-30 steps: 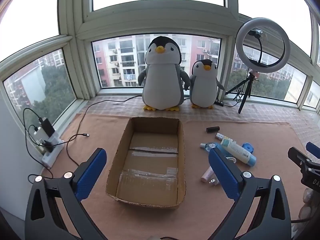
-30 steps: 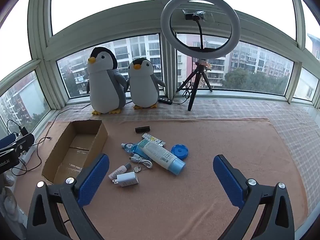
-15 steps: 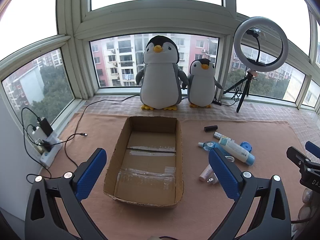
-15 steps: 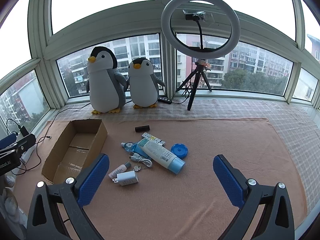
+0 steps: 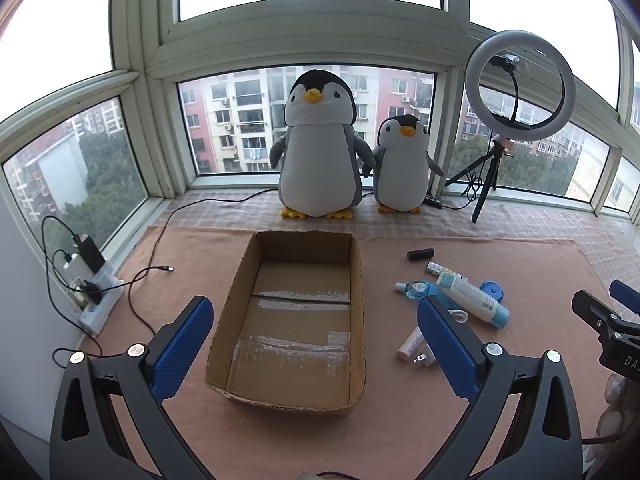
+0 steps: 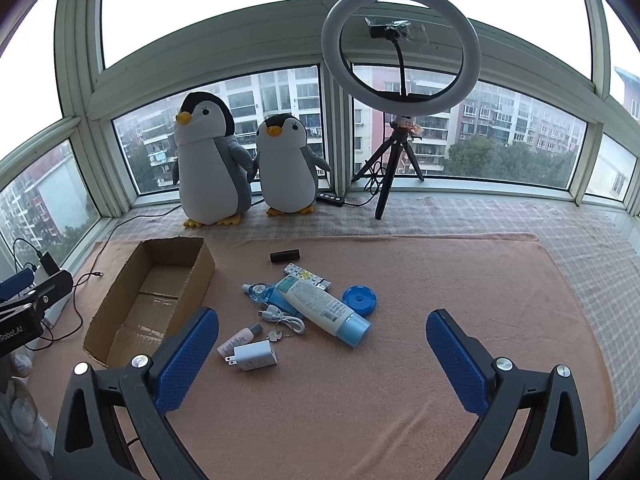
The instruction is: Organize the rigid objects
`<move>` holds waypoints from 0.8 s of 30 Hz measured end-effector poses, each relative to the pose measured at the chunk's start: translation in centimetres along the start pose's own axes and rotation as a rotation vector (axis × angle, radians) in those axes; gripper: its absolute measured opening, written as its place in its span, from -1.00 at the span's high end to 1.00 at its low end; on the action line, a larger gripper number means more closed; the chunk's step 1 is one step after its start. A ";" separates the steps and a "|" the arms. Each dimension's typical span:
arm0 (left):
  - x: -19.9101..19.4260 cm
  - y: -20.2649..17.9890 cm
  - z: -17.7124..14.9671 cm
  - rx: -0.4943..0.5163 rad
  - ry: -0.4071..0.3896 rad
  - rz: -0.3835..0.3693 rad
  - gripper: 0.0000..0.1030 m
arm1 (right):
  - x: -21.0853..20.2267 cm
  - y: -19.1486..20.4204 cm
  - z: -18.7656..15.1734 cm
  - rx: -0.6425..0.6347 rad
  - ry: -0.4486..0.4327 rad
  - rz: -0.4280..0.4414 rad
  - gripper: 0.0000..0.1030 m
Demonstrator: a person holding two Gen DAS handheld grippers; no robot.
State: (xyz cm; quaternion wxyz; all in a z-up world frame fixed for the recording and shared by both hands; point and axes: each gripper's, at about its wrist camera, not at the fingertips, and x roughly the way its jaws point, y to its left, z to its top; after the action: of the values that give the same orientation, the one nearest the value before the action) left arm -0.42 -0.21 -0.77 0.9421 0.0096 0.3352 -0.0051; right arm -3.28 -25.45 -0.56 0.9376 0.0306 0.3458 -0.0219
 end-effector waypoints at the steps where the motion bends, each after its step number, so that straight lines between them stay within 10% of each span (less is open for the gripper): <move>1: 0.0 0.0 0.1 0.000 0.001 0.000 -0.98 | 0.0 0.0 0.0 0.001 0.001 0.000 -1.00; 24: 0.0 -0.1 0.4 0.002 0.001 0.000 -0.98 | 0.1 0.0 0.0 0.002 0.004 0.000 -1.00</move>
State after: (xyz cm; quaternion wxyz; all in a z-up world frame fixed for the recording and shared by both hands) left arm -0.19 -0.34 -0.49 0.9420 0.0105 0.3355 -0.0053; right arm -3.25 -25.47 -0.64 0.9368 0.0317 0.3476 -0.0220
